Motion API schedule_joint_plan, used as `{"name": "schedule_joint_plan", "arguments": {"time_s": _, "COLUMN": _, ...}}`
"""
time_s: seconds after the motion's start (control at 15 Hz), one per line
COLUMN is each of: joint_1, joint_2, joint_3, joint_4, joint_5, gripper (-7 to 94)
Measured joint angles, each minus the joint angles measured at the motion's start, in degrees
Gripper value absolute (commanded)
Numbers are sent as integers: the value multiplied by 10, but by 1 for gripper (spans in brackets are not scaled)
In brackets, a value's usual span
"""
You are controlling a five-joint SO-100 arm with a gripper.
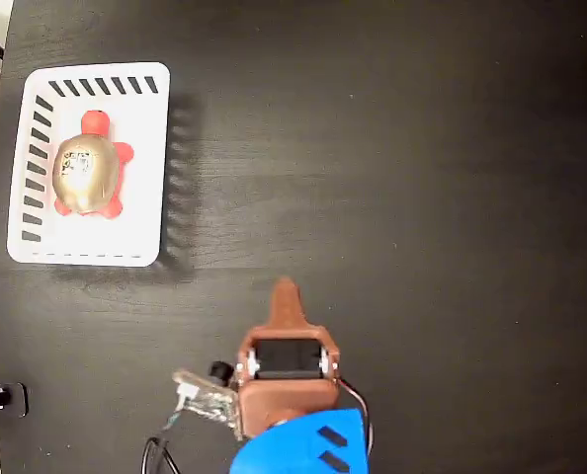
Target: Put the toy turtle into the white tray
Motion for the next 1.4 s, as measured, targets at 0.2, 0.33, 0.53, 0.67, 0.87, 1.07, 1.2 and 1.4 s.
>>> {"name": "schedule_joint_plan", "arguments": {"time_s": 0.2, "joint_1": 11, "joint_2": 157, "joint_3": 155, "joint_4": 7, "joint_5": 0, "gripper": 0}}
{"name": "schedule_joint_plan", "arguments": {"time_s": 0.33, "joint_1": 12, "joint_2": 214, "joint_3": 208, "joint_4": 35, "joint_5": 0, "gripper": 0}}
{"name": "schedule_joint_plan", "arguments": {"time_s": 0.53, "joint_1": 11, "joint_2": 278, "joint_3": 258, "joint_4": 53, "joint_5": 4, "gripper": 0}}
{"name": "schedule_joint_plan", "arguments": {"time_s": 0.67, "joint_1": 11, "joint_2": 295, "joint_3": 290, "joint_4": 70, "joint_5": 5, "gripper": 0}}
{"name": "schedule_joint_plan", "arguments": {"time_s": 0.87, "joint_1": 11, "joint_2": 295, "joint_3": 297, "joint_4": 105, "joint_5": 12, "gripper": 0}}
{"name": "schedule_joint_plan", "arguments": {"time_s": 1.07, "joint_1": 9, "joint_2": 295, "joint_3": 297, "joint_4": 113, "joint_5": 10, "gripper": 0}}
{"name": "schedule_joint_plan", "arguments": {"time_s": 1.2, "joint_1": 11, "joint_2": 295, "joint_3": 297, "joint_4": 113, "joint_5": 9, "gripper": 0}}
{"name": "schedule_joint_plan", "arguments": {"time_s": 1.4, "joint_1": 11, "joint_2": 295, "joint_3": 297, "joint_4": 113, "joint_5": 9, "gripper": 0}}
